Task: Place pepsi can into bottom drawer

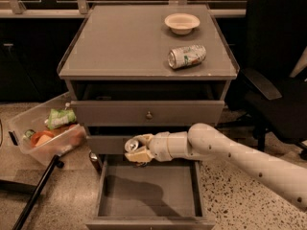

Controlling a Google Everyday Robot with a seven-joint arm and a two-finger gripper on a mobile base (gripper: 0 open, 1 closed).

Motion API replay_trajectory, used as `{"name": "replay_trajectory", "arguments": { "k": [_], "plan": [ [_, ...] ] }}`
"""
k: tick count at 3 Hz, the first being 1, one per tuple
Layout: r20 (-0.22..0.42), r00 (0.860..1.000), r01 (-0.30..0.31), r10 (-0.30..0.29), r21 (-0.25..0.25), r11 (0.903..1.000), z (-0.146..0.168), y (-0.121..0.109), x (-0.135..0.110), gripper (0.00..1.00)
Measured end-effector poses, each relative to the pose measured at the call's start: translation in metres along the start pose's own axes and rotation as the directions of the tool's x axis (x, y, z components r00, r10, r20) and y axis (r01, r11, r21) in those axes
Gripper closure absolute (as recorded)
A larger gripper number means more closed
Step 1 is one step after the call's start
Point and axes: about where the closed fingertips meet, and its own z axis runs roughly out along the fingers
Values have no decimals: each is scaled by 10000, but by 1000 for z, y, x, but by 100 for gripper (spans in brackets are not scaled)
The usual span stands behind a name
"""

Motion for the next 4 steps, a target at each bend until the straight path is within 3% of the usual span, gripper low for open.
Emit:
{"name": "replay_trajectory", "arguments": {
  "k": [1, 2, 4],
  "plan": [
    [-370, 9993, 86, -94, -233, 9997, 18, -18, 82, 100],
    [-382, 9990, -246, 235, -277, 9993, 52, -39, 171, 100],
    [-128, 9998, 147, -150, -204, 9997, 52, -37, 169, 100]
  ]
}}
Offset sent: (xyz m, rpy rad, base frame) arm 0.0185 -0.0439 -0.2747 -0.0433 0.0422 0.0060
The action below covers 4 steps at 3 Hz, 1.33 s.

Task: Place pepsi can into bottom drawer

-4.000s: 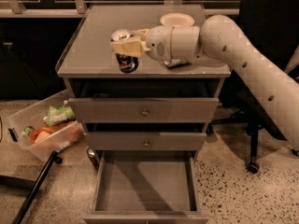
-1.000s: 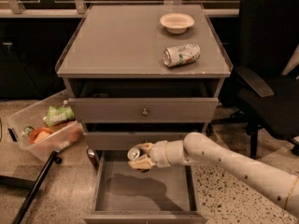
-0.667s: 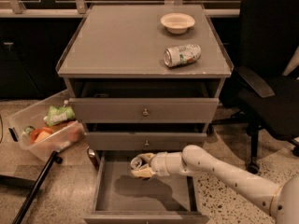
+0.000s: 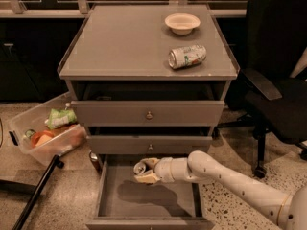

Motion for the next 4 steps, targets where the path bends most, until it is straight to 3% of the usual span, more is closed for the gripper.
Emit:
{"name": "replay_trajectory", "arguments": {
  "k": [1, 3, 4],
  "plan": [
    [101, 9991, 415, -420, 422, 9982, 5, -19, 45, 100],
    [-324, 9993, 232, -208, 760, 9968, 30, -57, 165, 100],
    [-455, 9990, -17, 57, 868, 9962, 38, -68, 200, 81]
  ]
}}
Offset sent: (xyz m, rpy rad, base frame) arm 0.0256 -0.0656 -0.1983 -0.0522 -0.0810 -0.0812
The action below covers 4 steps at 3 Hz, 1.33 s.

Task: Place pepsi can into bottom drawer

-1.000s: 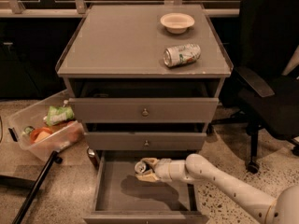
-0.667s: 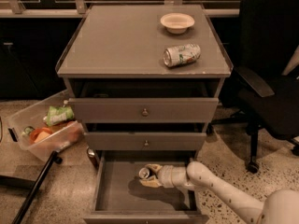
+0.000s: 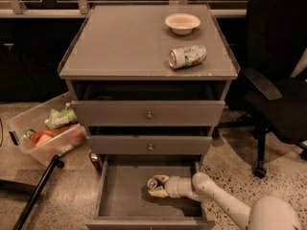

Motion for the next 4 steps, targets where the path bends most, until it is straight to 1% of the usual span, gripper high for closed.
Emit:
{"name": "replay_trajectory", "arguments": {
  "k": [1, 2, 3, 4],
  "plan": [
    [-75, 9998, -176, 177, 91, 9998, 5, -6, 19, 58],
    [14, 9994, -360, 360, 168, 9992, 4, -10, 27, 35],
    [210, 9983, -555, 550, 211, 9982, 0, -13, 26, 11],
    [211, 9983, -555, 550, 210, 9982, 0, -13, 26, 0]
  ]
}}
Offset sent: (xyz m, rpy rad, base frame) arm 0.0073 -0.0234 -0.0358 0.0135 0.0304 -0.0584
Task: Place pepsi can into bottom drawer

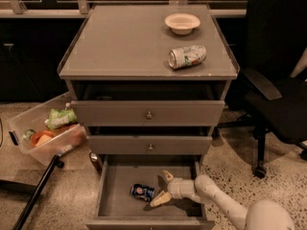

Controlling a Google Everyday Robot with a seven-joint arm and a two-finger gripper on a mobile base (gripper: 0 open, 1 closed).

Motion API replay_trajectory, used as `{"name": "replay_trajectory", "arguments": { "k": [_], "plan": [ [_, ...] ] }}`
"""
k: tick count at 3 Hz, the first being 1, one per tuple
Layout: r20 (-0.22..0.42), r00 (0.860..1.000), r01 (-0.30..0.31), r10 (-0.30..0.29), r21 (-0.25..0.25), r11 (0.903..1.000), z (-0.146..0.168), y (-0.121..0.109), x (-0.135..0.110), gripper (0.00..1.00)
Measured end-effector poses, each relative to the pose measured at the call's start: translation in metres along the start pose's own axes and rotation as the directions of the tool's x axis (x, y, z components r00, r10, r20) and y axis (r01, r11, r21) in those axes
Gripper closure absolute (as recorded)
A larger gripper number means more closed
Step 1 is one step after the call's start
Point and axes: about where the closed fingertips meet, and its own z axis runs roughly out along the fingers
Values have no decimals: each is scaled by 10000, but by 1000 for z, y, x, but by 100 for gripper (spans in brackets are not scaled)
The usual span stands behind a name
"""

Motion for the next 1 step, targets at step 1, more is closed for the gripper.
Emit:
{"name": "replay_trajectory", "arguments": {
  "k": [1],
  "plan": [
    [0, 10000, 0, 0, 0, 10000, 0, 0, 0, 0]
  ]
}}
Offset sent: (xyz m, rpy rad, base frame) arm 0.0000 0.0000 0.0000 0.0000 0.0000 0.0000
